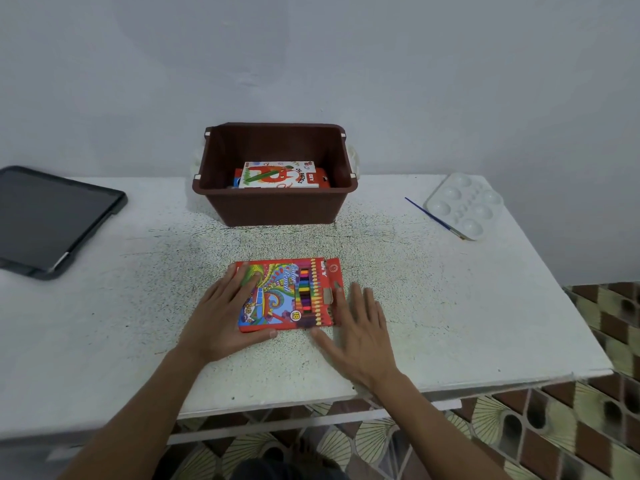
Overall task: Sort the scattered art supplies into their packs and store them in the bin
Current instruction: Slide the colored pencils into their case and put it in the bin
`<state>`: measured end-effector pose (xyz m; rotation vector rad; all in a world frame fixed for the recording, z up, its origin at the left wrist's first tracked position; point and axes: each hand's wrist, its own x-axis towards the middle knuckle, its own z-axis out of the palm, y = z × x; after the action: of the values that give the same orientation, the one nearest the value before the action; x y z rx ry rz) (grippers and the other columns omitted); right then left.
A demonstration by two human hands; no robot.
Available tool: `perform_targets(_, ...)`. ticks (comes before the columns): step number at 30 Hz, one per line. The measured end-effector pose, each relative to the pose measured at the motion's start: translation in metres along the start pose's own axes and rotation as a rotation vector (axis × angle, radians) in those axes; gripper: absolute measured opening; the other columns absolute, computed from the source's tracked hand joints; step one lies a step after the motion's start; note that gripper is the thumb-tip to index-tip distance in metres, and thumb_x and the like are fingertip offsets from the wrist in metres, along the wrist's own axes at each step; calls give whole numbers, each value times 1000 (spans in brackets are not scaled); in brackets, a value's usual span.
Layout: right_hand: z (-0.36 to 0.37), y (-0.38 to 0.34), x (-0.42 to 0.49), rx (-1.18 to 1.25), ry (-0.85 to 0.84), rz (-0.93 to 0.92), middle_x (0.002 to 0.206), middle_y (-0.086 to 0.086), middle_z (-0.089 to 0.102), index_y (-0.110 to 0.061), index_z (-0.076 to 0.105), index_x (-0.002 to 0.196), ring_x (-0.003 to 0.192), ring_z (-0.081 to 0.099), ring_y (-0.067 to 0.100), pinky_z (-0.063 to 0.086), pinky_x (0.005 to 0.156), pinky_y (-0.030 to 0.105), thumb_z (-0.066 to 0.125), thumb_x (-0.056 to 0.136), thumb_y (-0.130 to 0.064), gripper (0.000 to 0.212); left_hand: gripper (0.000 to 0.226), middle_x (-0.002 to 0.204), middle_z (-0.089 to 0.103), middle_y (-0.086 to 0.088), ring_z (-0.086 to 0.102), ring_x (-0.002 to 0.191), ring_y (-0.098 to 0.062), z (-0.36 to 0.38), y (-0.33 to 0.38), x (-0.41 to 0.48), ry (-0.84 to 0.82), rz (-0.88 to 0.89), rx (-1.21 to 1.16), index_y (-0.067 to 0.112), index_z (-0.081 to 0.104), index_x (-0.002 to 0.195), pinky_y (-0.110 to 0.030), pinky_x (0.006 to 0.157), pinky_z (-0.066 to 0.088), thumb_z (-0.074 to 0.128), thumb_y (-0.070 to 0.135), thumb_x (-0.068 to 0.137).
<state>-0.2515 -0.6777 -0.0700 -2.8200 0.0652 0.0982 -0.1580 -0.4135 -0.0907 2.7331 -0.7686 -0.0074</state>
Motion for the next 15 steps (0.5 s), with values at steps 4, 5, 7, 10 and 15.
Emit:
perform_targets(4, -2, -8, 10, 65, 213, -27, 151, 16, 38, -12, 35, 149, 140, 33, 35, 28, 116, 47, 30, 93, -69, 80, 114, 165, 10, -2, 3, 152, -19, -1, 1, 0, 13, -2, -15, 18, 23, 156, -42, 117, 15, 42, 93, 71)
perform_targets(5, -1, -9, 13, 43, 318, -71, 138, 15, 51, -9, 46, 140, 126, 47, 32, 40, 105, 45, 42, 95, -58, 67, 114, 165, 11, -3, 4, 152, -19, -2, 1, 0, 16, -1, -18, 18, 24, 155, -42, 117, 16, 43, 93, 71)
perform_targets(7, 0, -12, 19, 9, 442, -105, 115, 7, 60, -12, 56, 124, 100, 54, 25, 49, 85, 39, 55, 93, -45, 45, 114, 165, 11, -4, 5, 152, -20, -2, 2, 0, 19, -2, -19, 18, 24, 155, -42, 117, 16, 44, 92, 71)
perform_targets(10, 2, -19, 24, -37, 458, -80, 94, 0, 62, -19, 59, 105, 81, 54, 23, 45, 72, 37, 55, 92, -42, 27, 114, 165, 10, -4, 4, 152, -19, -2, 2, 0, 19, -5, -23, 19, 23, 155, -42, 117, 15, 45, 92, 70)
perform_targets(15, 6, -23, 32, 1, 424, 36, 82, -3, 64, -20, 57, 89, 77, 53, 23, 40, 71, 38, 65, 88, -33, 15, 114, 165, 8, -4, 3, 152, -19, -1, 1, -1, 14, -18, -21, 20, 22, 155, -42, 117, 14, 45, 92, 70)
